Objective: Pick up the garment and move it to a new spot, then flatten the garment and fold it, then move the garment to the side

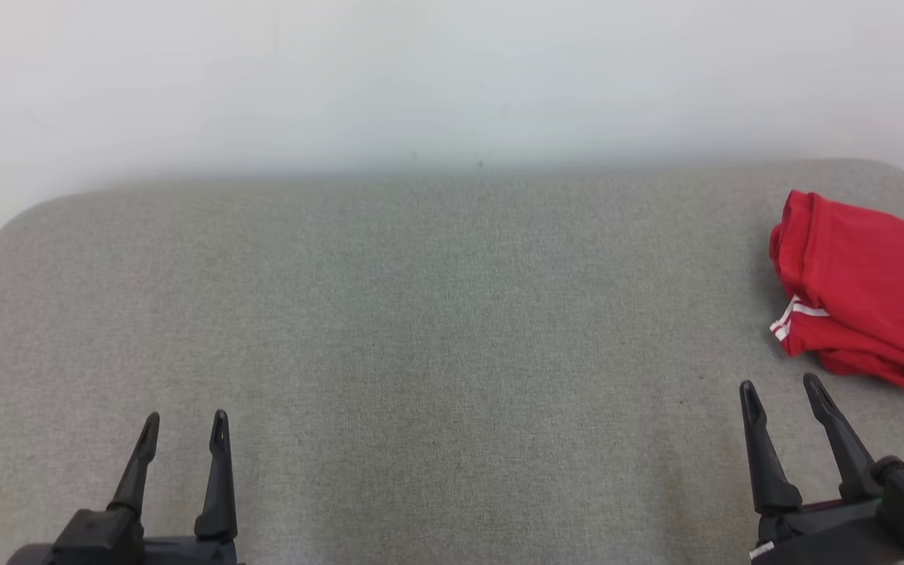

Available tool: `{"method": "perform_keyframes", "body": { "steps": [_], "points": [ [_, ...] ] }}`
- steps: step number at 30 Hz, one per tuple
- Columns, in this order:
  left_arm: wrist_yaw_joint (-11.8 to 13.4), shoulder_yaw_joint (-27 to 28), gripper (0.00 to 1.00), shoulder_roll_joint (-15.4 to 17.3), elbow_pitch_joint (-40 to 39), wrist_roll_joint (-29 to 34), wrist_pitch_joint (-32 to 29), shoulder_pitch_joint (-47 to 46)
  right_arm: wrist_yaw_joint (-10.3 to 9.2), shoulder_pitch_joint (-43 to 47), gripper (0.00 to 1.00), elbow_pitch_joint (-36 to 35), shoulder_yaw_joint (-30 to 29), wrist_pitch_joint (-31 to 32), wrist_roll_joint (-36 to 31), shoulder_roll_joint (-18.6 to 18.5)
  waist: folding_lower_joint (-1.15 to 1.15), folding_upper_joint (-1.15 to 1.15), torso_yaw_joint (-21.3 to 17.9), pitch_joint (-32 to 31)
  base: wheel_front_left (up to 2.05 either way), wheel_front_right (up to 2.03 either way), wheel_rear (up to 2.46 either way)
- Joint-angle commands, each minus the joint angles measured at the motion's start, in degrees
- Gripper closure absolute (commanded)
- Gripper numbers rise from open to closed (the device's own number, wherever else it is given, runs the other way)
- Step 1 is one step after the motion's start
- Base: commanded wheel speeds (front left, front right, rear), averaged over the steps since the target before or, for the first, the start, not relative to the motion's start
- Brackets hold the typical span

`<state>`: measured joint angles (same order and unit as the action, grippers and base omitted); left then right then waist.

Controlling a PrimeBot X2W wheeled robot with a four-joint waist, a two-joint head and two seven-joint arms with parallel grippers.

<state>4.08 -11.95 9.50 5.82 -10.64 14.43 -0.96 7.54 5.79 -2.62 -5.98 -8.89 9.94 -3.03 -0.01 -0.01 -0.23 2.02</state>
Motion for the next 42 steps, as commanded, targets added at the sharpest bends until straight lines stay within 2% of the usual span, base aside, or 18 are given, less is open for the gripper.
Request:
{"method": "perform_keyframes", "body": {
  "steps": [1,13,38,39,42],
  "points": [
    [0.1,-0.1,0.0,0.5,0.1,-0.2,-0.1,1.0,-0.12,0.9,0.0,-0.5,-0.5,0.2,-0.2,0.1,0.01,0.01,0.3,-1.1,0.0,0.0,0.0],
    [0.2,-0.7,0.0,1.0,0.0,-0.9,-1.0,2.8,-0.12,3.5,0.0,-2.0,-1.4,1.3,1.3,0.1,0.01,0.01,0.3,-3.1,0.0,0.0,0.0],
    [1.4,-1.1,0.0,1.3,0.4,-2.0,-0.5,1.6,-0.12,3.6,0.0,-2.5,-1.8,1.6,1.8,0.1,0.01,0.01,0.5,-3.0,0.0,0.0,0.0],
    [1.2,-1.3,1.0,0.9,0.4,-1.6,-0.8,2.0,0.01,3.2,1.0,-2.2,-1.5,1.4,1.6,0.1,0.01,0.01,0.4,-3.0,0.0,0.0,0.0],
    [0.9,-1.4,1.0,0.5,1.1,-3.1,-0.9,2.4,0.01,2.9,1.0,-0.8,-1.6,1.7,3.2,0.2,0.01,0.01,0.4,-3.0,0.0,0.0,0.0]
  ]
}}
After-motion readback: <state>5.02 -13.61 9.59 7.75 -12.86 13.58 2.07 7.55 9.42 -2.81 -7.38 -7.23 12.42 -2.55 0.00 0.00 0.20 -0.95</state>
